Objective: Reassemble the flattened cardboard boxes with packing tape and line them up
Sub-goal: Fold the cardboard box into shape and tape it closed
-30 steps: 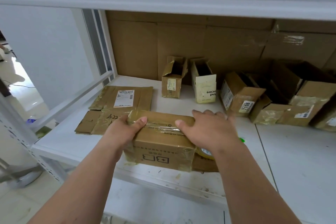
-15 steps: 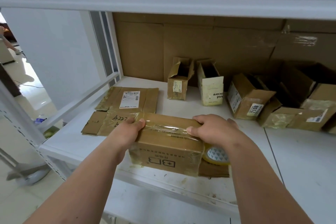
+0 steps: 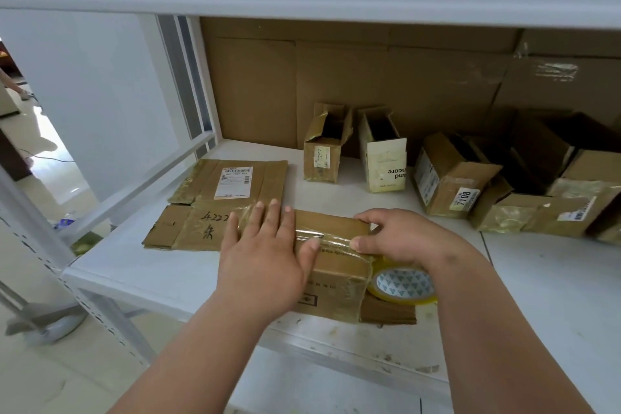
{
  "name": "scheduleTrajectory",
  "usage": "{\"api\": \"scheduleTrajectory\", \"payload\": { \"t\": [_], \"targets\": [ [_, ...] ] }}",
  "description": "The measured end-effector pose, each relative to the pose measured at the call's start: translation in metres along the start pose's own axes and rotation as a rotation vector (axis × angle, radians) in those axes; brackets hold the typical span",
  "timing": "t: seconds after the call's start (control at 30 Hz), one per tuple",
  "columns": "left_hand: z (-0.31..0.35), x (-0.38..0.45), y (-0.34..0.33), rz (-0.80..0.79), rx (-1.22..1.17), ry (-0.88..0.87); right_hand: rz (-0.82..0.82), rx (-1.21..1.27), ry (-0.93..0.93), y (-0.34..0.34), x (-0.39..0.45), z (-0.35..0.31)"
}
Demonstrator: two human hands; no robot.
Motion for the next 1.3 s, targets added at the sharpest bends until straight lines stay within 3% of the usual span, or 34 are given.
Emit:
{"api": "scheduleTrajectory", "payload": {
  "t": [0.1,0.23,0.47,0.67,0.9,1.0,1.13,1.3],
  "targets": [
    [0.004,0.002,-0.008,-0.153,0.023,-0.009,0.087,0.011,0.001,0.001,0.0,0.005],
    [0.0,-0.002,-0.007,-0.204,0.056,-0.036,0.153,0.054,-0.035,0.005,-0.014,0.026],
    [0.01,-0.013,-0.003,-0.014,0.065,-0.122,0.118,0.371,0.026,0.006,-0.026,0.056],
    [0.027,-0.014,0.006,0.113,-0.066,-0.177,0.043,0.629,0.129,-0.01,-0.047,0.071],
    [0.056,-0.008,-0.015,-0.127,-0.266,-0.262,0.034,0.906,0.242,-0.028,-0.057,0.064],
    [0.042,0.001,-0.015,-0.04,-0.318,-0.242,0.063,0.949,0.281,-0.036,-0.059,0.057],
    [0.03,0.001,-0.004,0.254,-0.322,-0.256,0.078,0.909,0.292,-0.059,-0.056,0.052],
    [0.027,0.004,-0.013,0.268,-0.323,-0.292,-0.008,0.898,0.279,-0.089,-0.056,0.046]
  ]
}}
Point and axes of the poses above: each hand's wrist, its own x-axis towards the middle knuckle, its own y-axis out of the back of the hand, z = x × y, the point moved 9 cm from there along x, towards the middle knuckle, and after that the axes turned 5 degrees about -z, right-handed, at the moved point
